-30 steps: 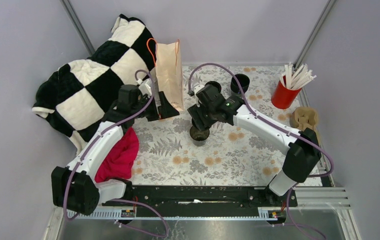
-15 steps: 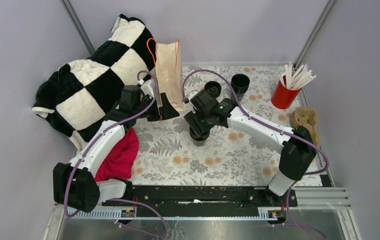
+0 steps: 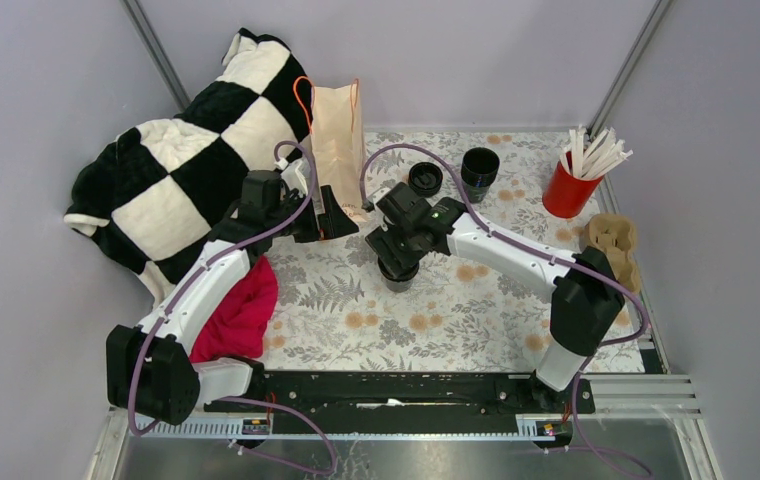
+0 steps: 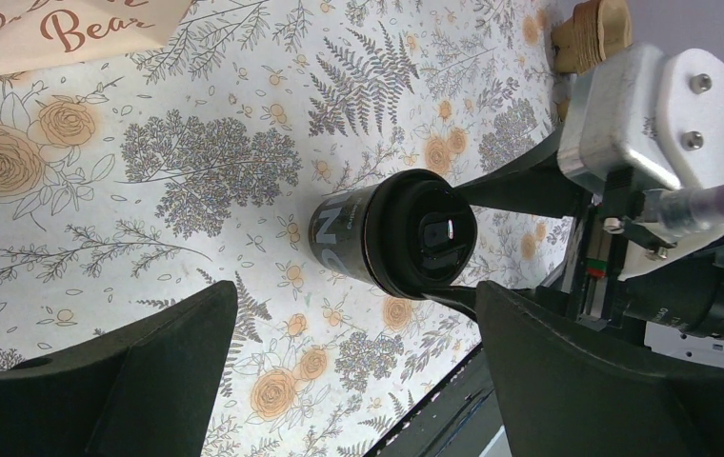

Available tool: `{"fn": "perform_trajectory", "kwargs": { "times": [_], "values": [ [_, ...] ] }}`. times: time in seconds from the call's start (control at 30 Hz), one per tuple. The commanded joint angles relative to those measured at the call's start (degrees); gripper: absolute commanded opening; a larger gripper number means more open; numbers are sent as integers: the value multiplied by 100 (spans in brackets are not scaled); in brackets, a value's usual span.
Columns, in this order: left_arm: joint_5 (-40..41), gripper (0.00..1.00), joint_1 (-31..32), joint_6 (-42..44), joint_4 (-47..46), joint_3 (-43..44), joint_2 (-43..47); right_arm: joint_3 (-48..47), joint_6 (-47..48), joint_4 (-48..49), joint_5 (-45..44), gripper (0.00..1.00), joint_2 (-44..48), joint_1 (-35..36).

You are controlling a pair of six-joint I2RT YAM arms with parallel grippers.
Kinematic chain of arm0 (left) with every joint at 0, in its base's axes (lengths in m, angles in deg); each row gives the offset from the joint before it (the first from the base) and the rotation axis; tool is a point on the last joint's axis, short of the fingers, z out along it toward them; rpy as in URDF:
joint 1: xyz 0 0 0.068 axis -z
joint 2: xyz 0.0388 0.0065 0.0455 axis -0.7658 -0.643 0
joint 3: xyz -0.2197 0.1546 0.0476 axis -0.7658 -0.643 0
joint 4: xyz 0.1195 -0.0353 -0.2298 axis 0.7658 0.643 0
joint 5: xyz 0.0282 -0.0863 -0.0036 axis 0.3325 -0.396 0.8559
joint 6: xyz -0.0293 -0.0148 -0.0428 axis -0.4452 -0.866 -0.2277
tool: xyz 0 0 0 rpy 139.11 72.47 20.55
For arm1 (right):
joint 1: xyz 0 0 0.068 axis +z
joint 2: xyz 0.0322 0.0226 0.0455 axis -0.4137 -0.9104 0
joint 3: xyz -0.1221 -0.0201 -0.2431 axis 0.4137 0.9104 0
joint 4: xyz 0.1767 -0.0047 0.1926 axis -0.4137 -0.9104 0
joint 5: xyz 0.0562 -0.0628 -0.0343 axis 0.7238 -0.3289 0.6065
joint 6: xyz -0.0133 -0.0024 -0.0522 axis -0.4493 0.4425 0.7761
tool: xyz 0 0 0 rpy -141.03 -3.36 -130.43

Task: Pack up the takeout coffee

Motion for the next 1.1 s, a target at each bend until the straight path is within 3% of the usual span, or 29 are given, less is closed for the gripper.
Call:
{"fn": "perform_trajectory", "kwargs": {
  "times": [0.0,1.07],
  "values": [
    [-50,99,-26,94,-228,-29,-16,-171,87,-76,98,60,-79,64],
    [-158,99,-43,85,-272,-39,-71,77,61,-112,-314,61,-68,112]
  ]
}}
